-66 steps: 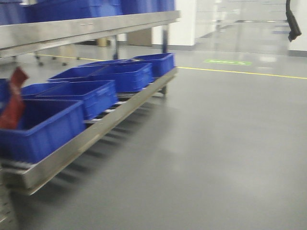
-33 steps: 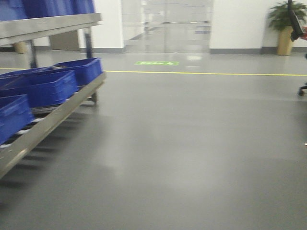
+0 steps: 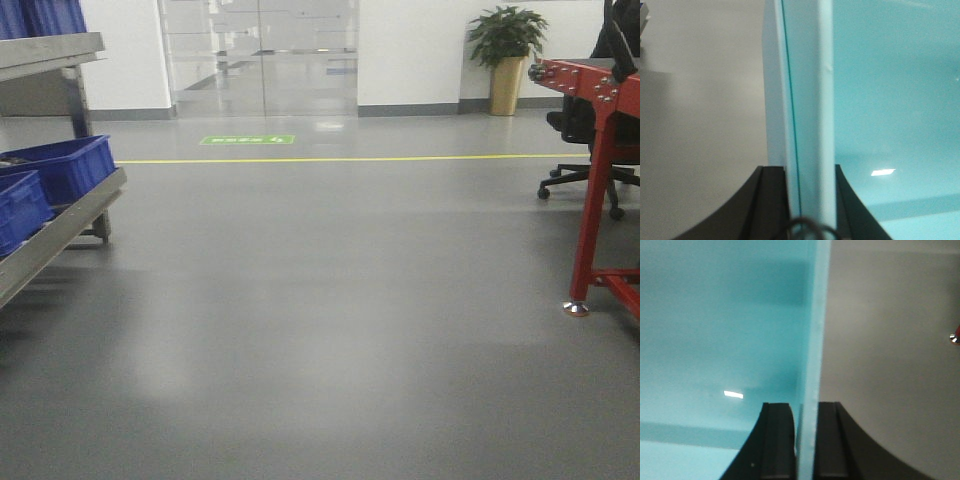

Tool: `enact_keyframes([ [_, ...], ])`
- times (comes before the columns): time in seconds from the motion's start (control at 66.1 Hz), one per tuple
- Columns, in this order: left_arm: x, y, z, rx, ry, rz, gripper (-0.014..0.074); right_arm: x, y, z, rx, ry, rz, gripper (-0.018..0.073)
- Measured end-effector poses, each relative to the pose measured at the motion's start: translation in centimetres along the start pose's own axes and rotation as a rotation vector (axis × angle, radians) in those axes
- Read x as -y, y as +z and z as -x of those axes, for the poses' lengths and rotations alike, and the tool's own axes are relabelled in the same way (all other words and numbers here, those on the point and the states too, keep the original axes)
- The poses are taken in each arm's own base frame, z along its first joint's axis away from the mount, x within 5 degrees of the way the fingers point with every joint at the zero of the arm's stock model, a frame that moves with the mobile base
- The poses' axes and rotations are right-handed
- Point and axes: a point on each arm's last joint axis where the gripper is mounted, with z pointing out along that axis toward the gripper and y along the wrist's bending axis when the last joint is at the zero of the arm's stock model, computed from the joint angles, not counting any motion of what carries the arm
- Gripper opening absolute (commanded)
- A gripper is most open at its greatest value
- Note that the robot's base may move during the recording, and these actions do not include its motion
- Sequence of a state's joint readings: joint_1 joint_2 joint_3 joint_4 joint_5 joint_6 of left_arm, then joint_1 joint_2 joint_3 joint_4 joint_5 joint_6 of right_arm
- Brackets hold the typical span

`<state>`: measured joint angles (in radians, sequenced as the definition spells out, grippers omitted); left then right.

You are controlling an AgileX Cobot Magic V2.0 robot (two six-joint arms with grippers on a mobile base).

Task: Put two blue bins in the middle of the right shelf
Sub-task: 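Drive the base away down the aisle carrying the teal bin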

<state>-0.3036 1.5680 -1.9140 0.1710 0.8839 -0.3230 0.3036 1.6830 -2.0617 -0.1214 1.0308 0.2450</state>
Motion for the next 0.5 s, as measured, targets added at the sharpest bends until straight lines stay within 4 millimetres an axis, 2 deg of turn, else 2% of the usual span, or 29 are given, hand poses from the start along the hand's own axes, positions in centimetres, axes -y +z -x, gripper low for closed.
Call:
enact_keyframes([
  [0.499, -0.02, 0.00, -0.05, -0.006, 0.000, 0.002, -0.0111, 0.00, 0.00, 0.00, 0.000, 0.000, 0.000, -0.0166],
])
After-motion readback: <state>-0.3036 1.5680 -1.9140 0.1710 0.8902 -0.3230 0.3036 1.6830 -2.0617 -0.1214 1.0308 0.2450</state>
